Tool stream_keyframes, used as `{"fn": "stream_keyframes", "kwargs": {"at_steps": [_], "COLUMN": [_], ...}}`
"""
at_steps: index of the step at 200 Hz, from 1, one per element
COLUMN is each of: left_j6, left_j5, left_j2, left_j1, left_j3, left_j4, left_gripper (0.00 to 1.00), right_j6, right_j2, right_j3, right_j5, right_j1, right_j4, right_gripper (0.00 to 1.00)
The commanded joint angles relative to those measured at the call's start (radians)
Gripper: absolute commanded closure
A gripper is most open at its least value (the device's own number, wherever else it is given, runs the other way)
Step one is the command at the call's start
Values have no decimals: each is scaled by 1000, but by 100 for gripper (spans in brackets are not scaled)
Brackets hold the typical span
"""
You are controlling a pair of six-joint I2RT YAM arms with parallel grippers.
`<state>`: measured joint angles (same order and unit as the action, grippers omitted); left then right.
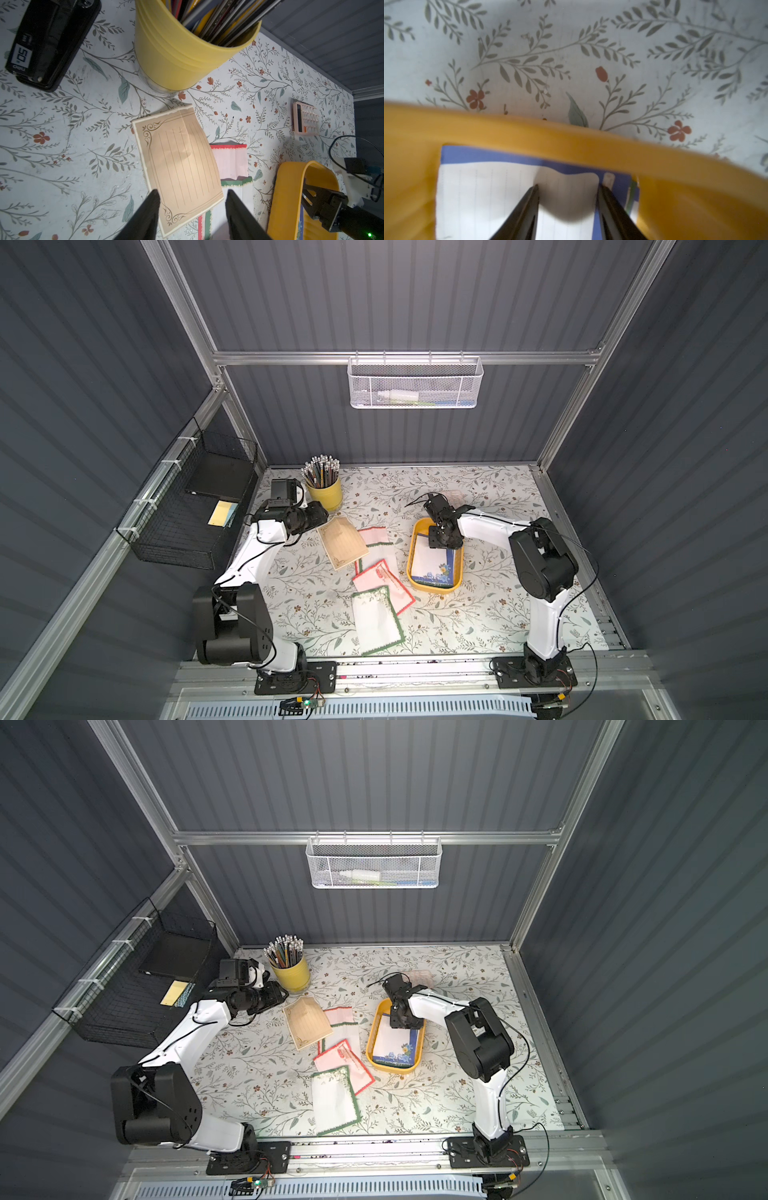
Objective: Take out the stationery paper from the storage box
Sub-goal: Pick up multiple sheets of stationery from the storage box.
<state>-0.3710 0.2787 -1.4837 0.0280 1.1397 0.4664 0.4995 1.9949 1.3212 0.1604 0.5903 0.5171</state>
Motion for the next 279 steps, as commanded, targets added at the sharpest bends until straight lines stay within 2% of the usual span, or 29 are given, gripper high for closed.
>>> {"fn": "stream_keyframes", "kwargs": {"at_steps": [1,9,25,57,72,90,113,159,224,255,279], "left_j6": [-2,-2,-3,-6,-6,-10,-14,-60,-107,-123,-153], "left_j5": [19,19,20,20,20,20,90,321,492,526,600], "left_j2": [-11,-10,-12,-12,-8,-3,0,-3,-9,-25,-68], "left_j1": [7,6,6,7,6,7,6,6,0,-33,-115], "left_j3": [-17,-21,-26,-27,-24,-21,-15,-43,-68,-81,-108], "left_j4": [-4,-8,-11,-12,-9,-11,-33,-159,-267,-305,-372], "left_gripper": [46,46,46,46,46,46,46,46,46,46,46], "right_j6": [20,22,21,13,10,8,-3,-32,-52,-61,-59], "right_j2": [101,97,89,85,76,44,-24,-132,-176,-184,-193], "right_j3": [-95,-103,-104,-88,-81,-75,-42,85,121,124,138], "right_j5": [-89,-89,-88,-81,-77,-64,-45,-8,15,18,28], "right_j1": [5,5,5,6,5,6,6,5,0,-5,-8], "right_j4": [39,34,35,42,44,47,68,133,162,162,171], "right_gripper": [66,75,86,93,100,100,100,100,100,100,100]}}
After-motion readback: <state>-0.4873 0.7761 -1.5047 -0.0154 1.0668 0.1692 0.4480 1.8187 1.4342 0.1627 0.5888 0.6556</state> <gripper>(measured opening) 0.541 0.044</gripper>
